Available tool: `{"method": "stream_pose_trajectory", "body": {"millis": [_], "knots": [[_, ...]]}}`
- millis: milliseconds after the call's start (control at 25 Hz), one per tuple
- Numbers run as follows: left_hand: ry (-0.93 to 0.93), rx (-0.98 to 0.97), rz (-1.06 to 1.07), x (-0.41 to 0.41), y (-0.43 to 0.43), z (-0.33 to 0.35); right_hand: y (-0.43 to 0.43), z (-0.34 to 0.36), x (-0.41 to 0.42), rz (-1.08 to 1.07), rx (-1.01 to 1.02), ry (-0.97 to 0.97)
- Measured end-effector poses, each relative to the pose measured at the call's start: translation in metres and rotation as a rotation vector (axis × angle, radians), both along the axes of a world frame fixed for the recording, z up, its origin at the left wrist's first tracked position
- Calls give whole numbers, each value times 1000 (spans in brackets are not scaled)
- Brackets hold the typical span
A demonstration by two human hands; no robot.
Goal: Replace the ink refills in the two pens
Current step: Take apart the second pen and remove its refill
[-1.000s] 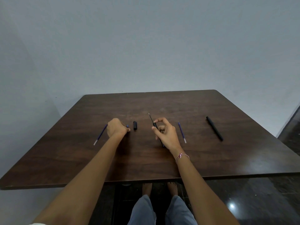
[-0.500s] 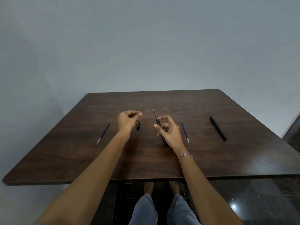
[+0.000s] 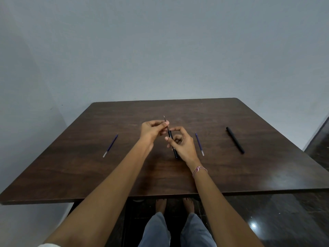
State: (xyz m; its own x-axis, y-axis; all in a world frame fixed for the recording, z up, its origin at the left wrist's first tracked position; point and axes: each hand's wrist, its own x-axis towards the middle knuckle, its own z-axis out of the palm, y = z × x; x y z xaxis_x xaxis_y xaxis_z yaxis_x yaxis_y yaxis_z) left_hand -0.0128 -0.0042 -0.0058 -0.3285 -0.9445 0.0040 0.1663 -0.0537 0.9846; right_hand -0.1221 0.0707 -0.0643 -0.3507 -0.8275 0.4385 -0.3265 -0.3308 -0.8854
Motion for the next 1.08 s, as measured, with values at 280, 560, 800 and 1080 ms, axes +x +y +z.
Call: {"method": "stream_pose_trajectory", "body": {"millis": [280, 560, 800, 1080], "knots": [[75, -107, 149, -4, -5, 16, -3, -3, 0, -3, 72, 4], [163, -132, 319, 16, -25, 34, -1, -2, 1, 53, 145, 40], [-154, -204, 394, 47, -55, 35, 0, 0, 0, 51, 166, 69], [-1049, -264, 323, 99, -70, 14, 1, 2, 1, 52, 175, 77]]}}
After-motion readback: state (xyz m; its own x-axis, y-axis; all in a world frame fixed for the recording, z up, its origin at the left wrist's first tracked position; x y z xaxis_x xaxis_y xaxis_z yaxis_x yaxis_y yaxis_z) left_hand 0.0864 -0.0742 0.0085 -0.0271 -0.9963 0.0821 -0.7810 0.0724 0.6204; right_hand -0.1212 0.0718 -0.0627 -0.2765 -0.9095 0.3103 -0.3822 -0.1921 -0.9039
